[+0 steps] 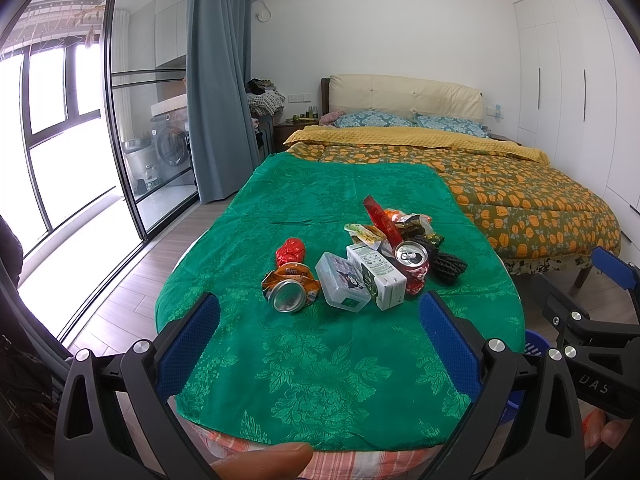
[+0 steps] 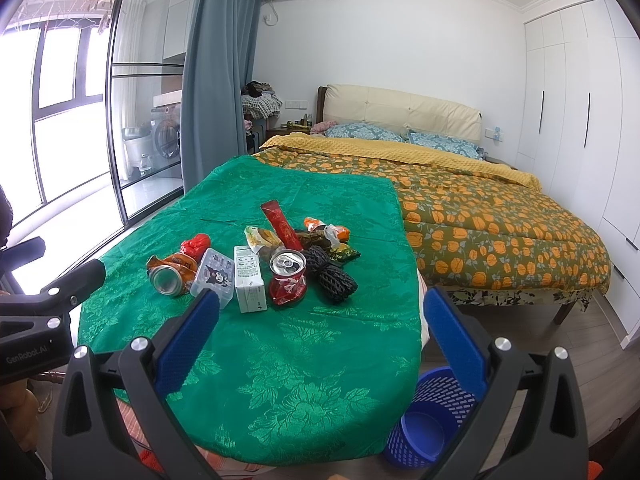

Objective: Collect trash

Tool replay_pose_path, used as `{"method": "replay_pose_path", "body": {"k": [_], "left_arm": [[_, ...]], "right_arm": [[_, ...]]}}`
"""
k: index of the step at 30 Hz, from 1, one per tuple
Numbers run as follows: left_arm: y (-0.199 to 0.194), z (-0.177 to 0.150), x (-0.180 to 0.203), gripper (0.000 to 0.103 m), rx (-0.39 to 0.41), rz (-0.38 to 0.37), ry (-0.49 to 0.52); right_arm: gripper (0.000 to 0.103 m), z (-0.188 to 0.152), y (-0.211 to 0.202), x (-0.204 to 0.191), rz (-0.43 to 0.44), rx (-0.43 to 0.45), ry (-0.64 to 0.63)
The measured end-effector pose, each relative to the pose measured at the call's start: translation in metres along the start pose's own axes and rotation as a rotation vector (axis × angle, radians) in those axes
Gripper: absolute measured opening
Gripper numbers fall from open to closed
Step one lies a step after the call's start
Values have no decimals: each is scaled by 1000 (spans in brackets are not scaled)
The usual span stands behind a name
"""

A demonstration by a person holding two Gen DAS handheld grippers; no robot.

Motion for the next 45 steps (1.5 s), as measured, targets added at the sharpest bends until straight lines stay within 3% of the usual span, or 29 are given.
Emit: {"method": "replay_pose_path", "body": {"k": [45], "left_arm": [[5, -5, 2, 99, -19, -2, 8]], "right_arm": [[98, -3, 1, 7, -13, -18, 7]]}}
Point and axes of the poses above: each gripper's, at about its wrist camera, not at the fingertips, and y roughly the way its jaws point, x to its right, z to its top, the point moved 4 cm from there along y, roughly the way its jaws point, and after that the axes turned 7 degrees about z, right-handed, at the moved point
